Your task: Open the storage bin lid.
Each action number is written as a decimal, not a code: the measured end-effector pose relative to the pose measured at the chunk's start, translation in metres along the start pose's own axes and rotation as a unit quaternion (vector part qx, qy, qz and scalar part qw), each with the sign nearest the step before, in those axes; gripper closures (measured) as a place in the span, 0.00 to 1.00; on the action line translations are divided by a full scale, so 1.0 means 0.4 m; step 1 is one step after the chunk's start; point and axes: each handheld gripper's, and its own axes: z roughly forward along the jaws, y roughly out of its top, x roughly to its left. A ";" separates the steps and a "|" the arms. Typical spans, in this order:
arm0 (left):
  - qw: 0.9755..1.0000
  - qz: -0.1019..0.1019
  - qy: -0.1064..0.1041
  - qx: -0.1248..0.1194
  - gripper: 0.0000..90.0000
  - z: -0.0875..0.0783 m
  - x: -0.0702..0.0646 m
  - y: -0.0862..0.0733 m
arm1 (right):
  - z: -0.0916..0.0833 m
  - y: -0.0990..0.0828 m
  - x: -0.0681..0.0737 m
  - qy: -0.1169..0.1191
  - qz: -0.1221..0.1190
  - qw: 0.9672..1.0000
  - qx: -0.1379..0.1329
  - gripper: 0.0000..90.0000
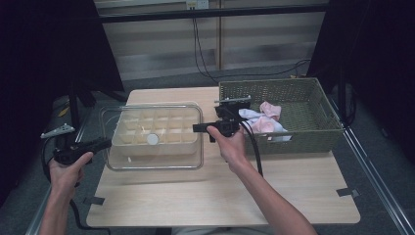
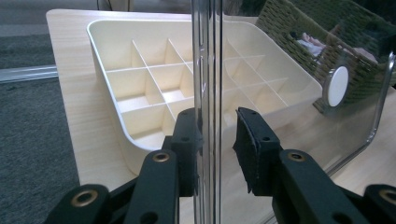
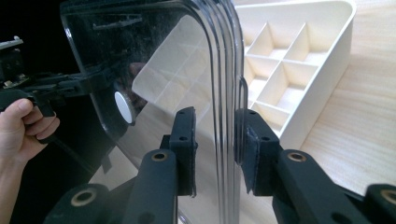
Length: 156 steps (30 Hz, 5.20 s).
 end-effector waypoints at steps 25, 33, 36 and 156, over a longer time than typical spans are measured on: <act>1.000 -0.020 -0.004 -0.014 0.79 -0.077 -0.035 -0.115 | -0.006 -0.085 0.043 0.013 -0.008 1.000 0.027 0.77; 1.000 -0.030 -0.003 -0.007 0.79 -0.092 -0.034 -0.152 | 0.008 -0.120 0.050 0.013 -0.009 0.999 0.040 0.77; 1.000 -0.030 -0.003 -0.003 0.80 -0.098 -0.036 -0.162 | 0.011 -0.131 0.054 0.014 -0.008 0.999 0.046 0.77; 0.993 -0.079 0.030 0.078 0.47 0.008 0.010 -0.286 | 0.138 -0.259 -0.076 -0.075 -0.012 0.993 0.090 0.55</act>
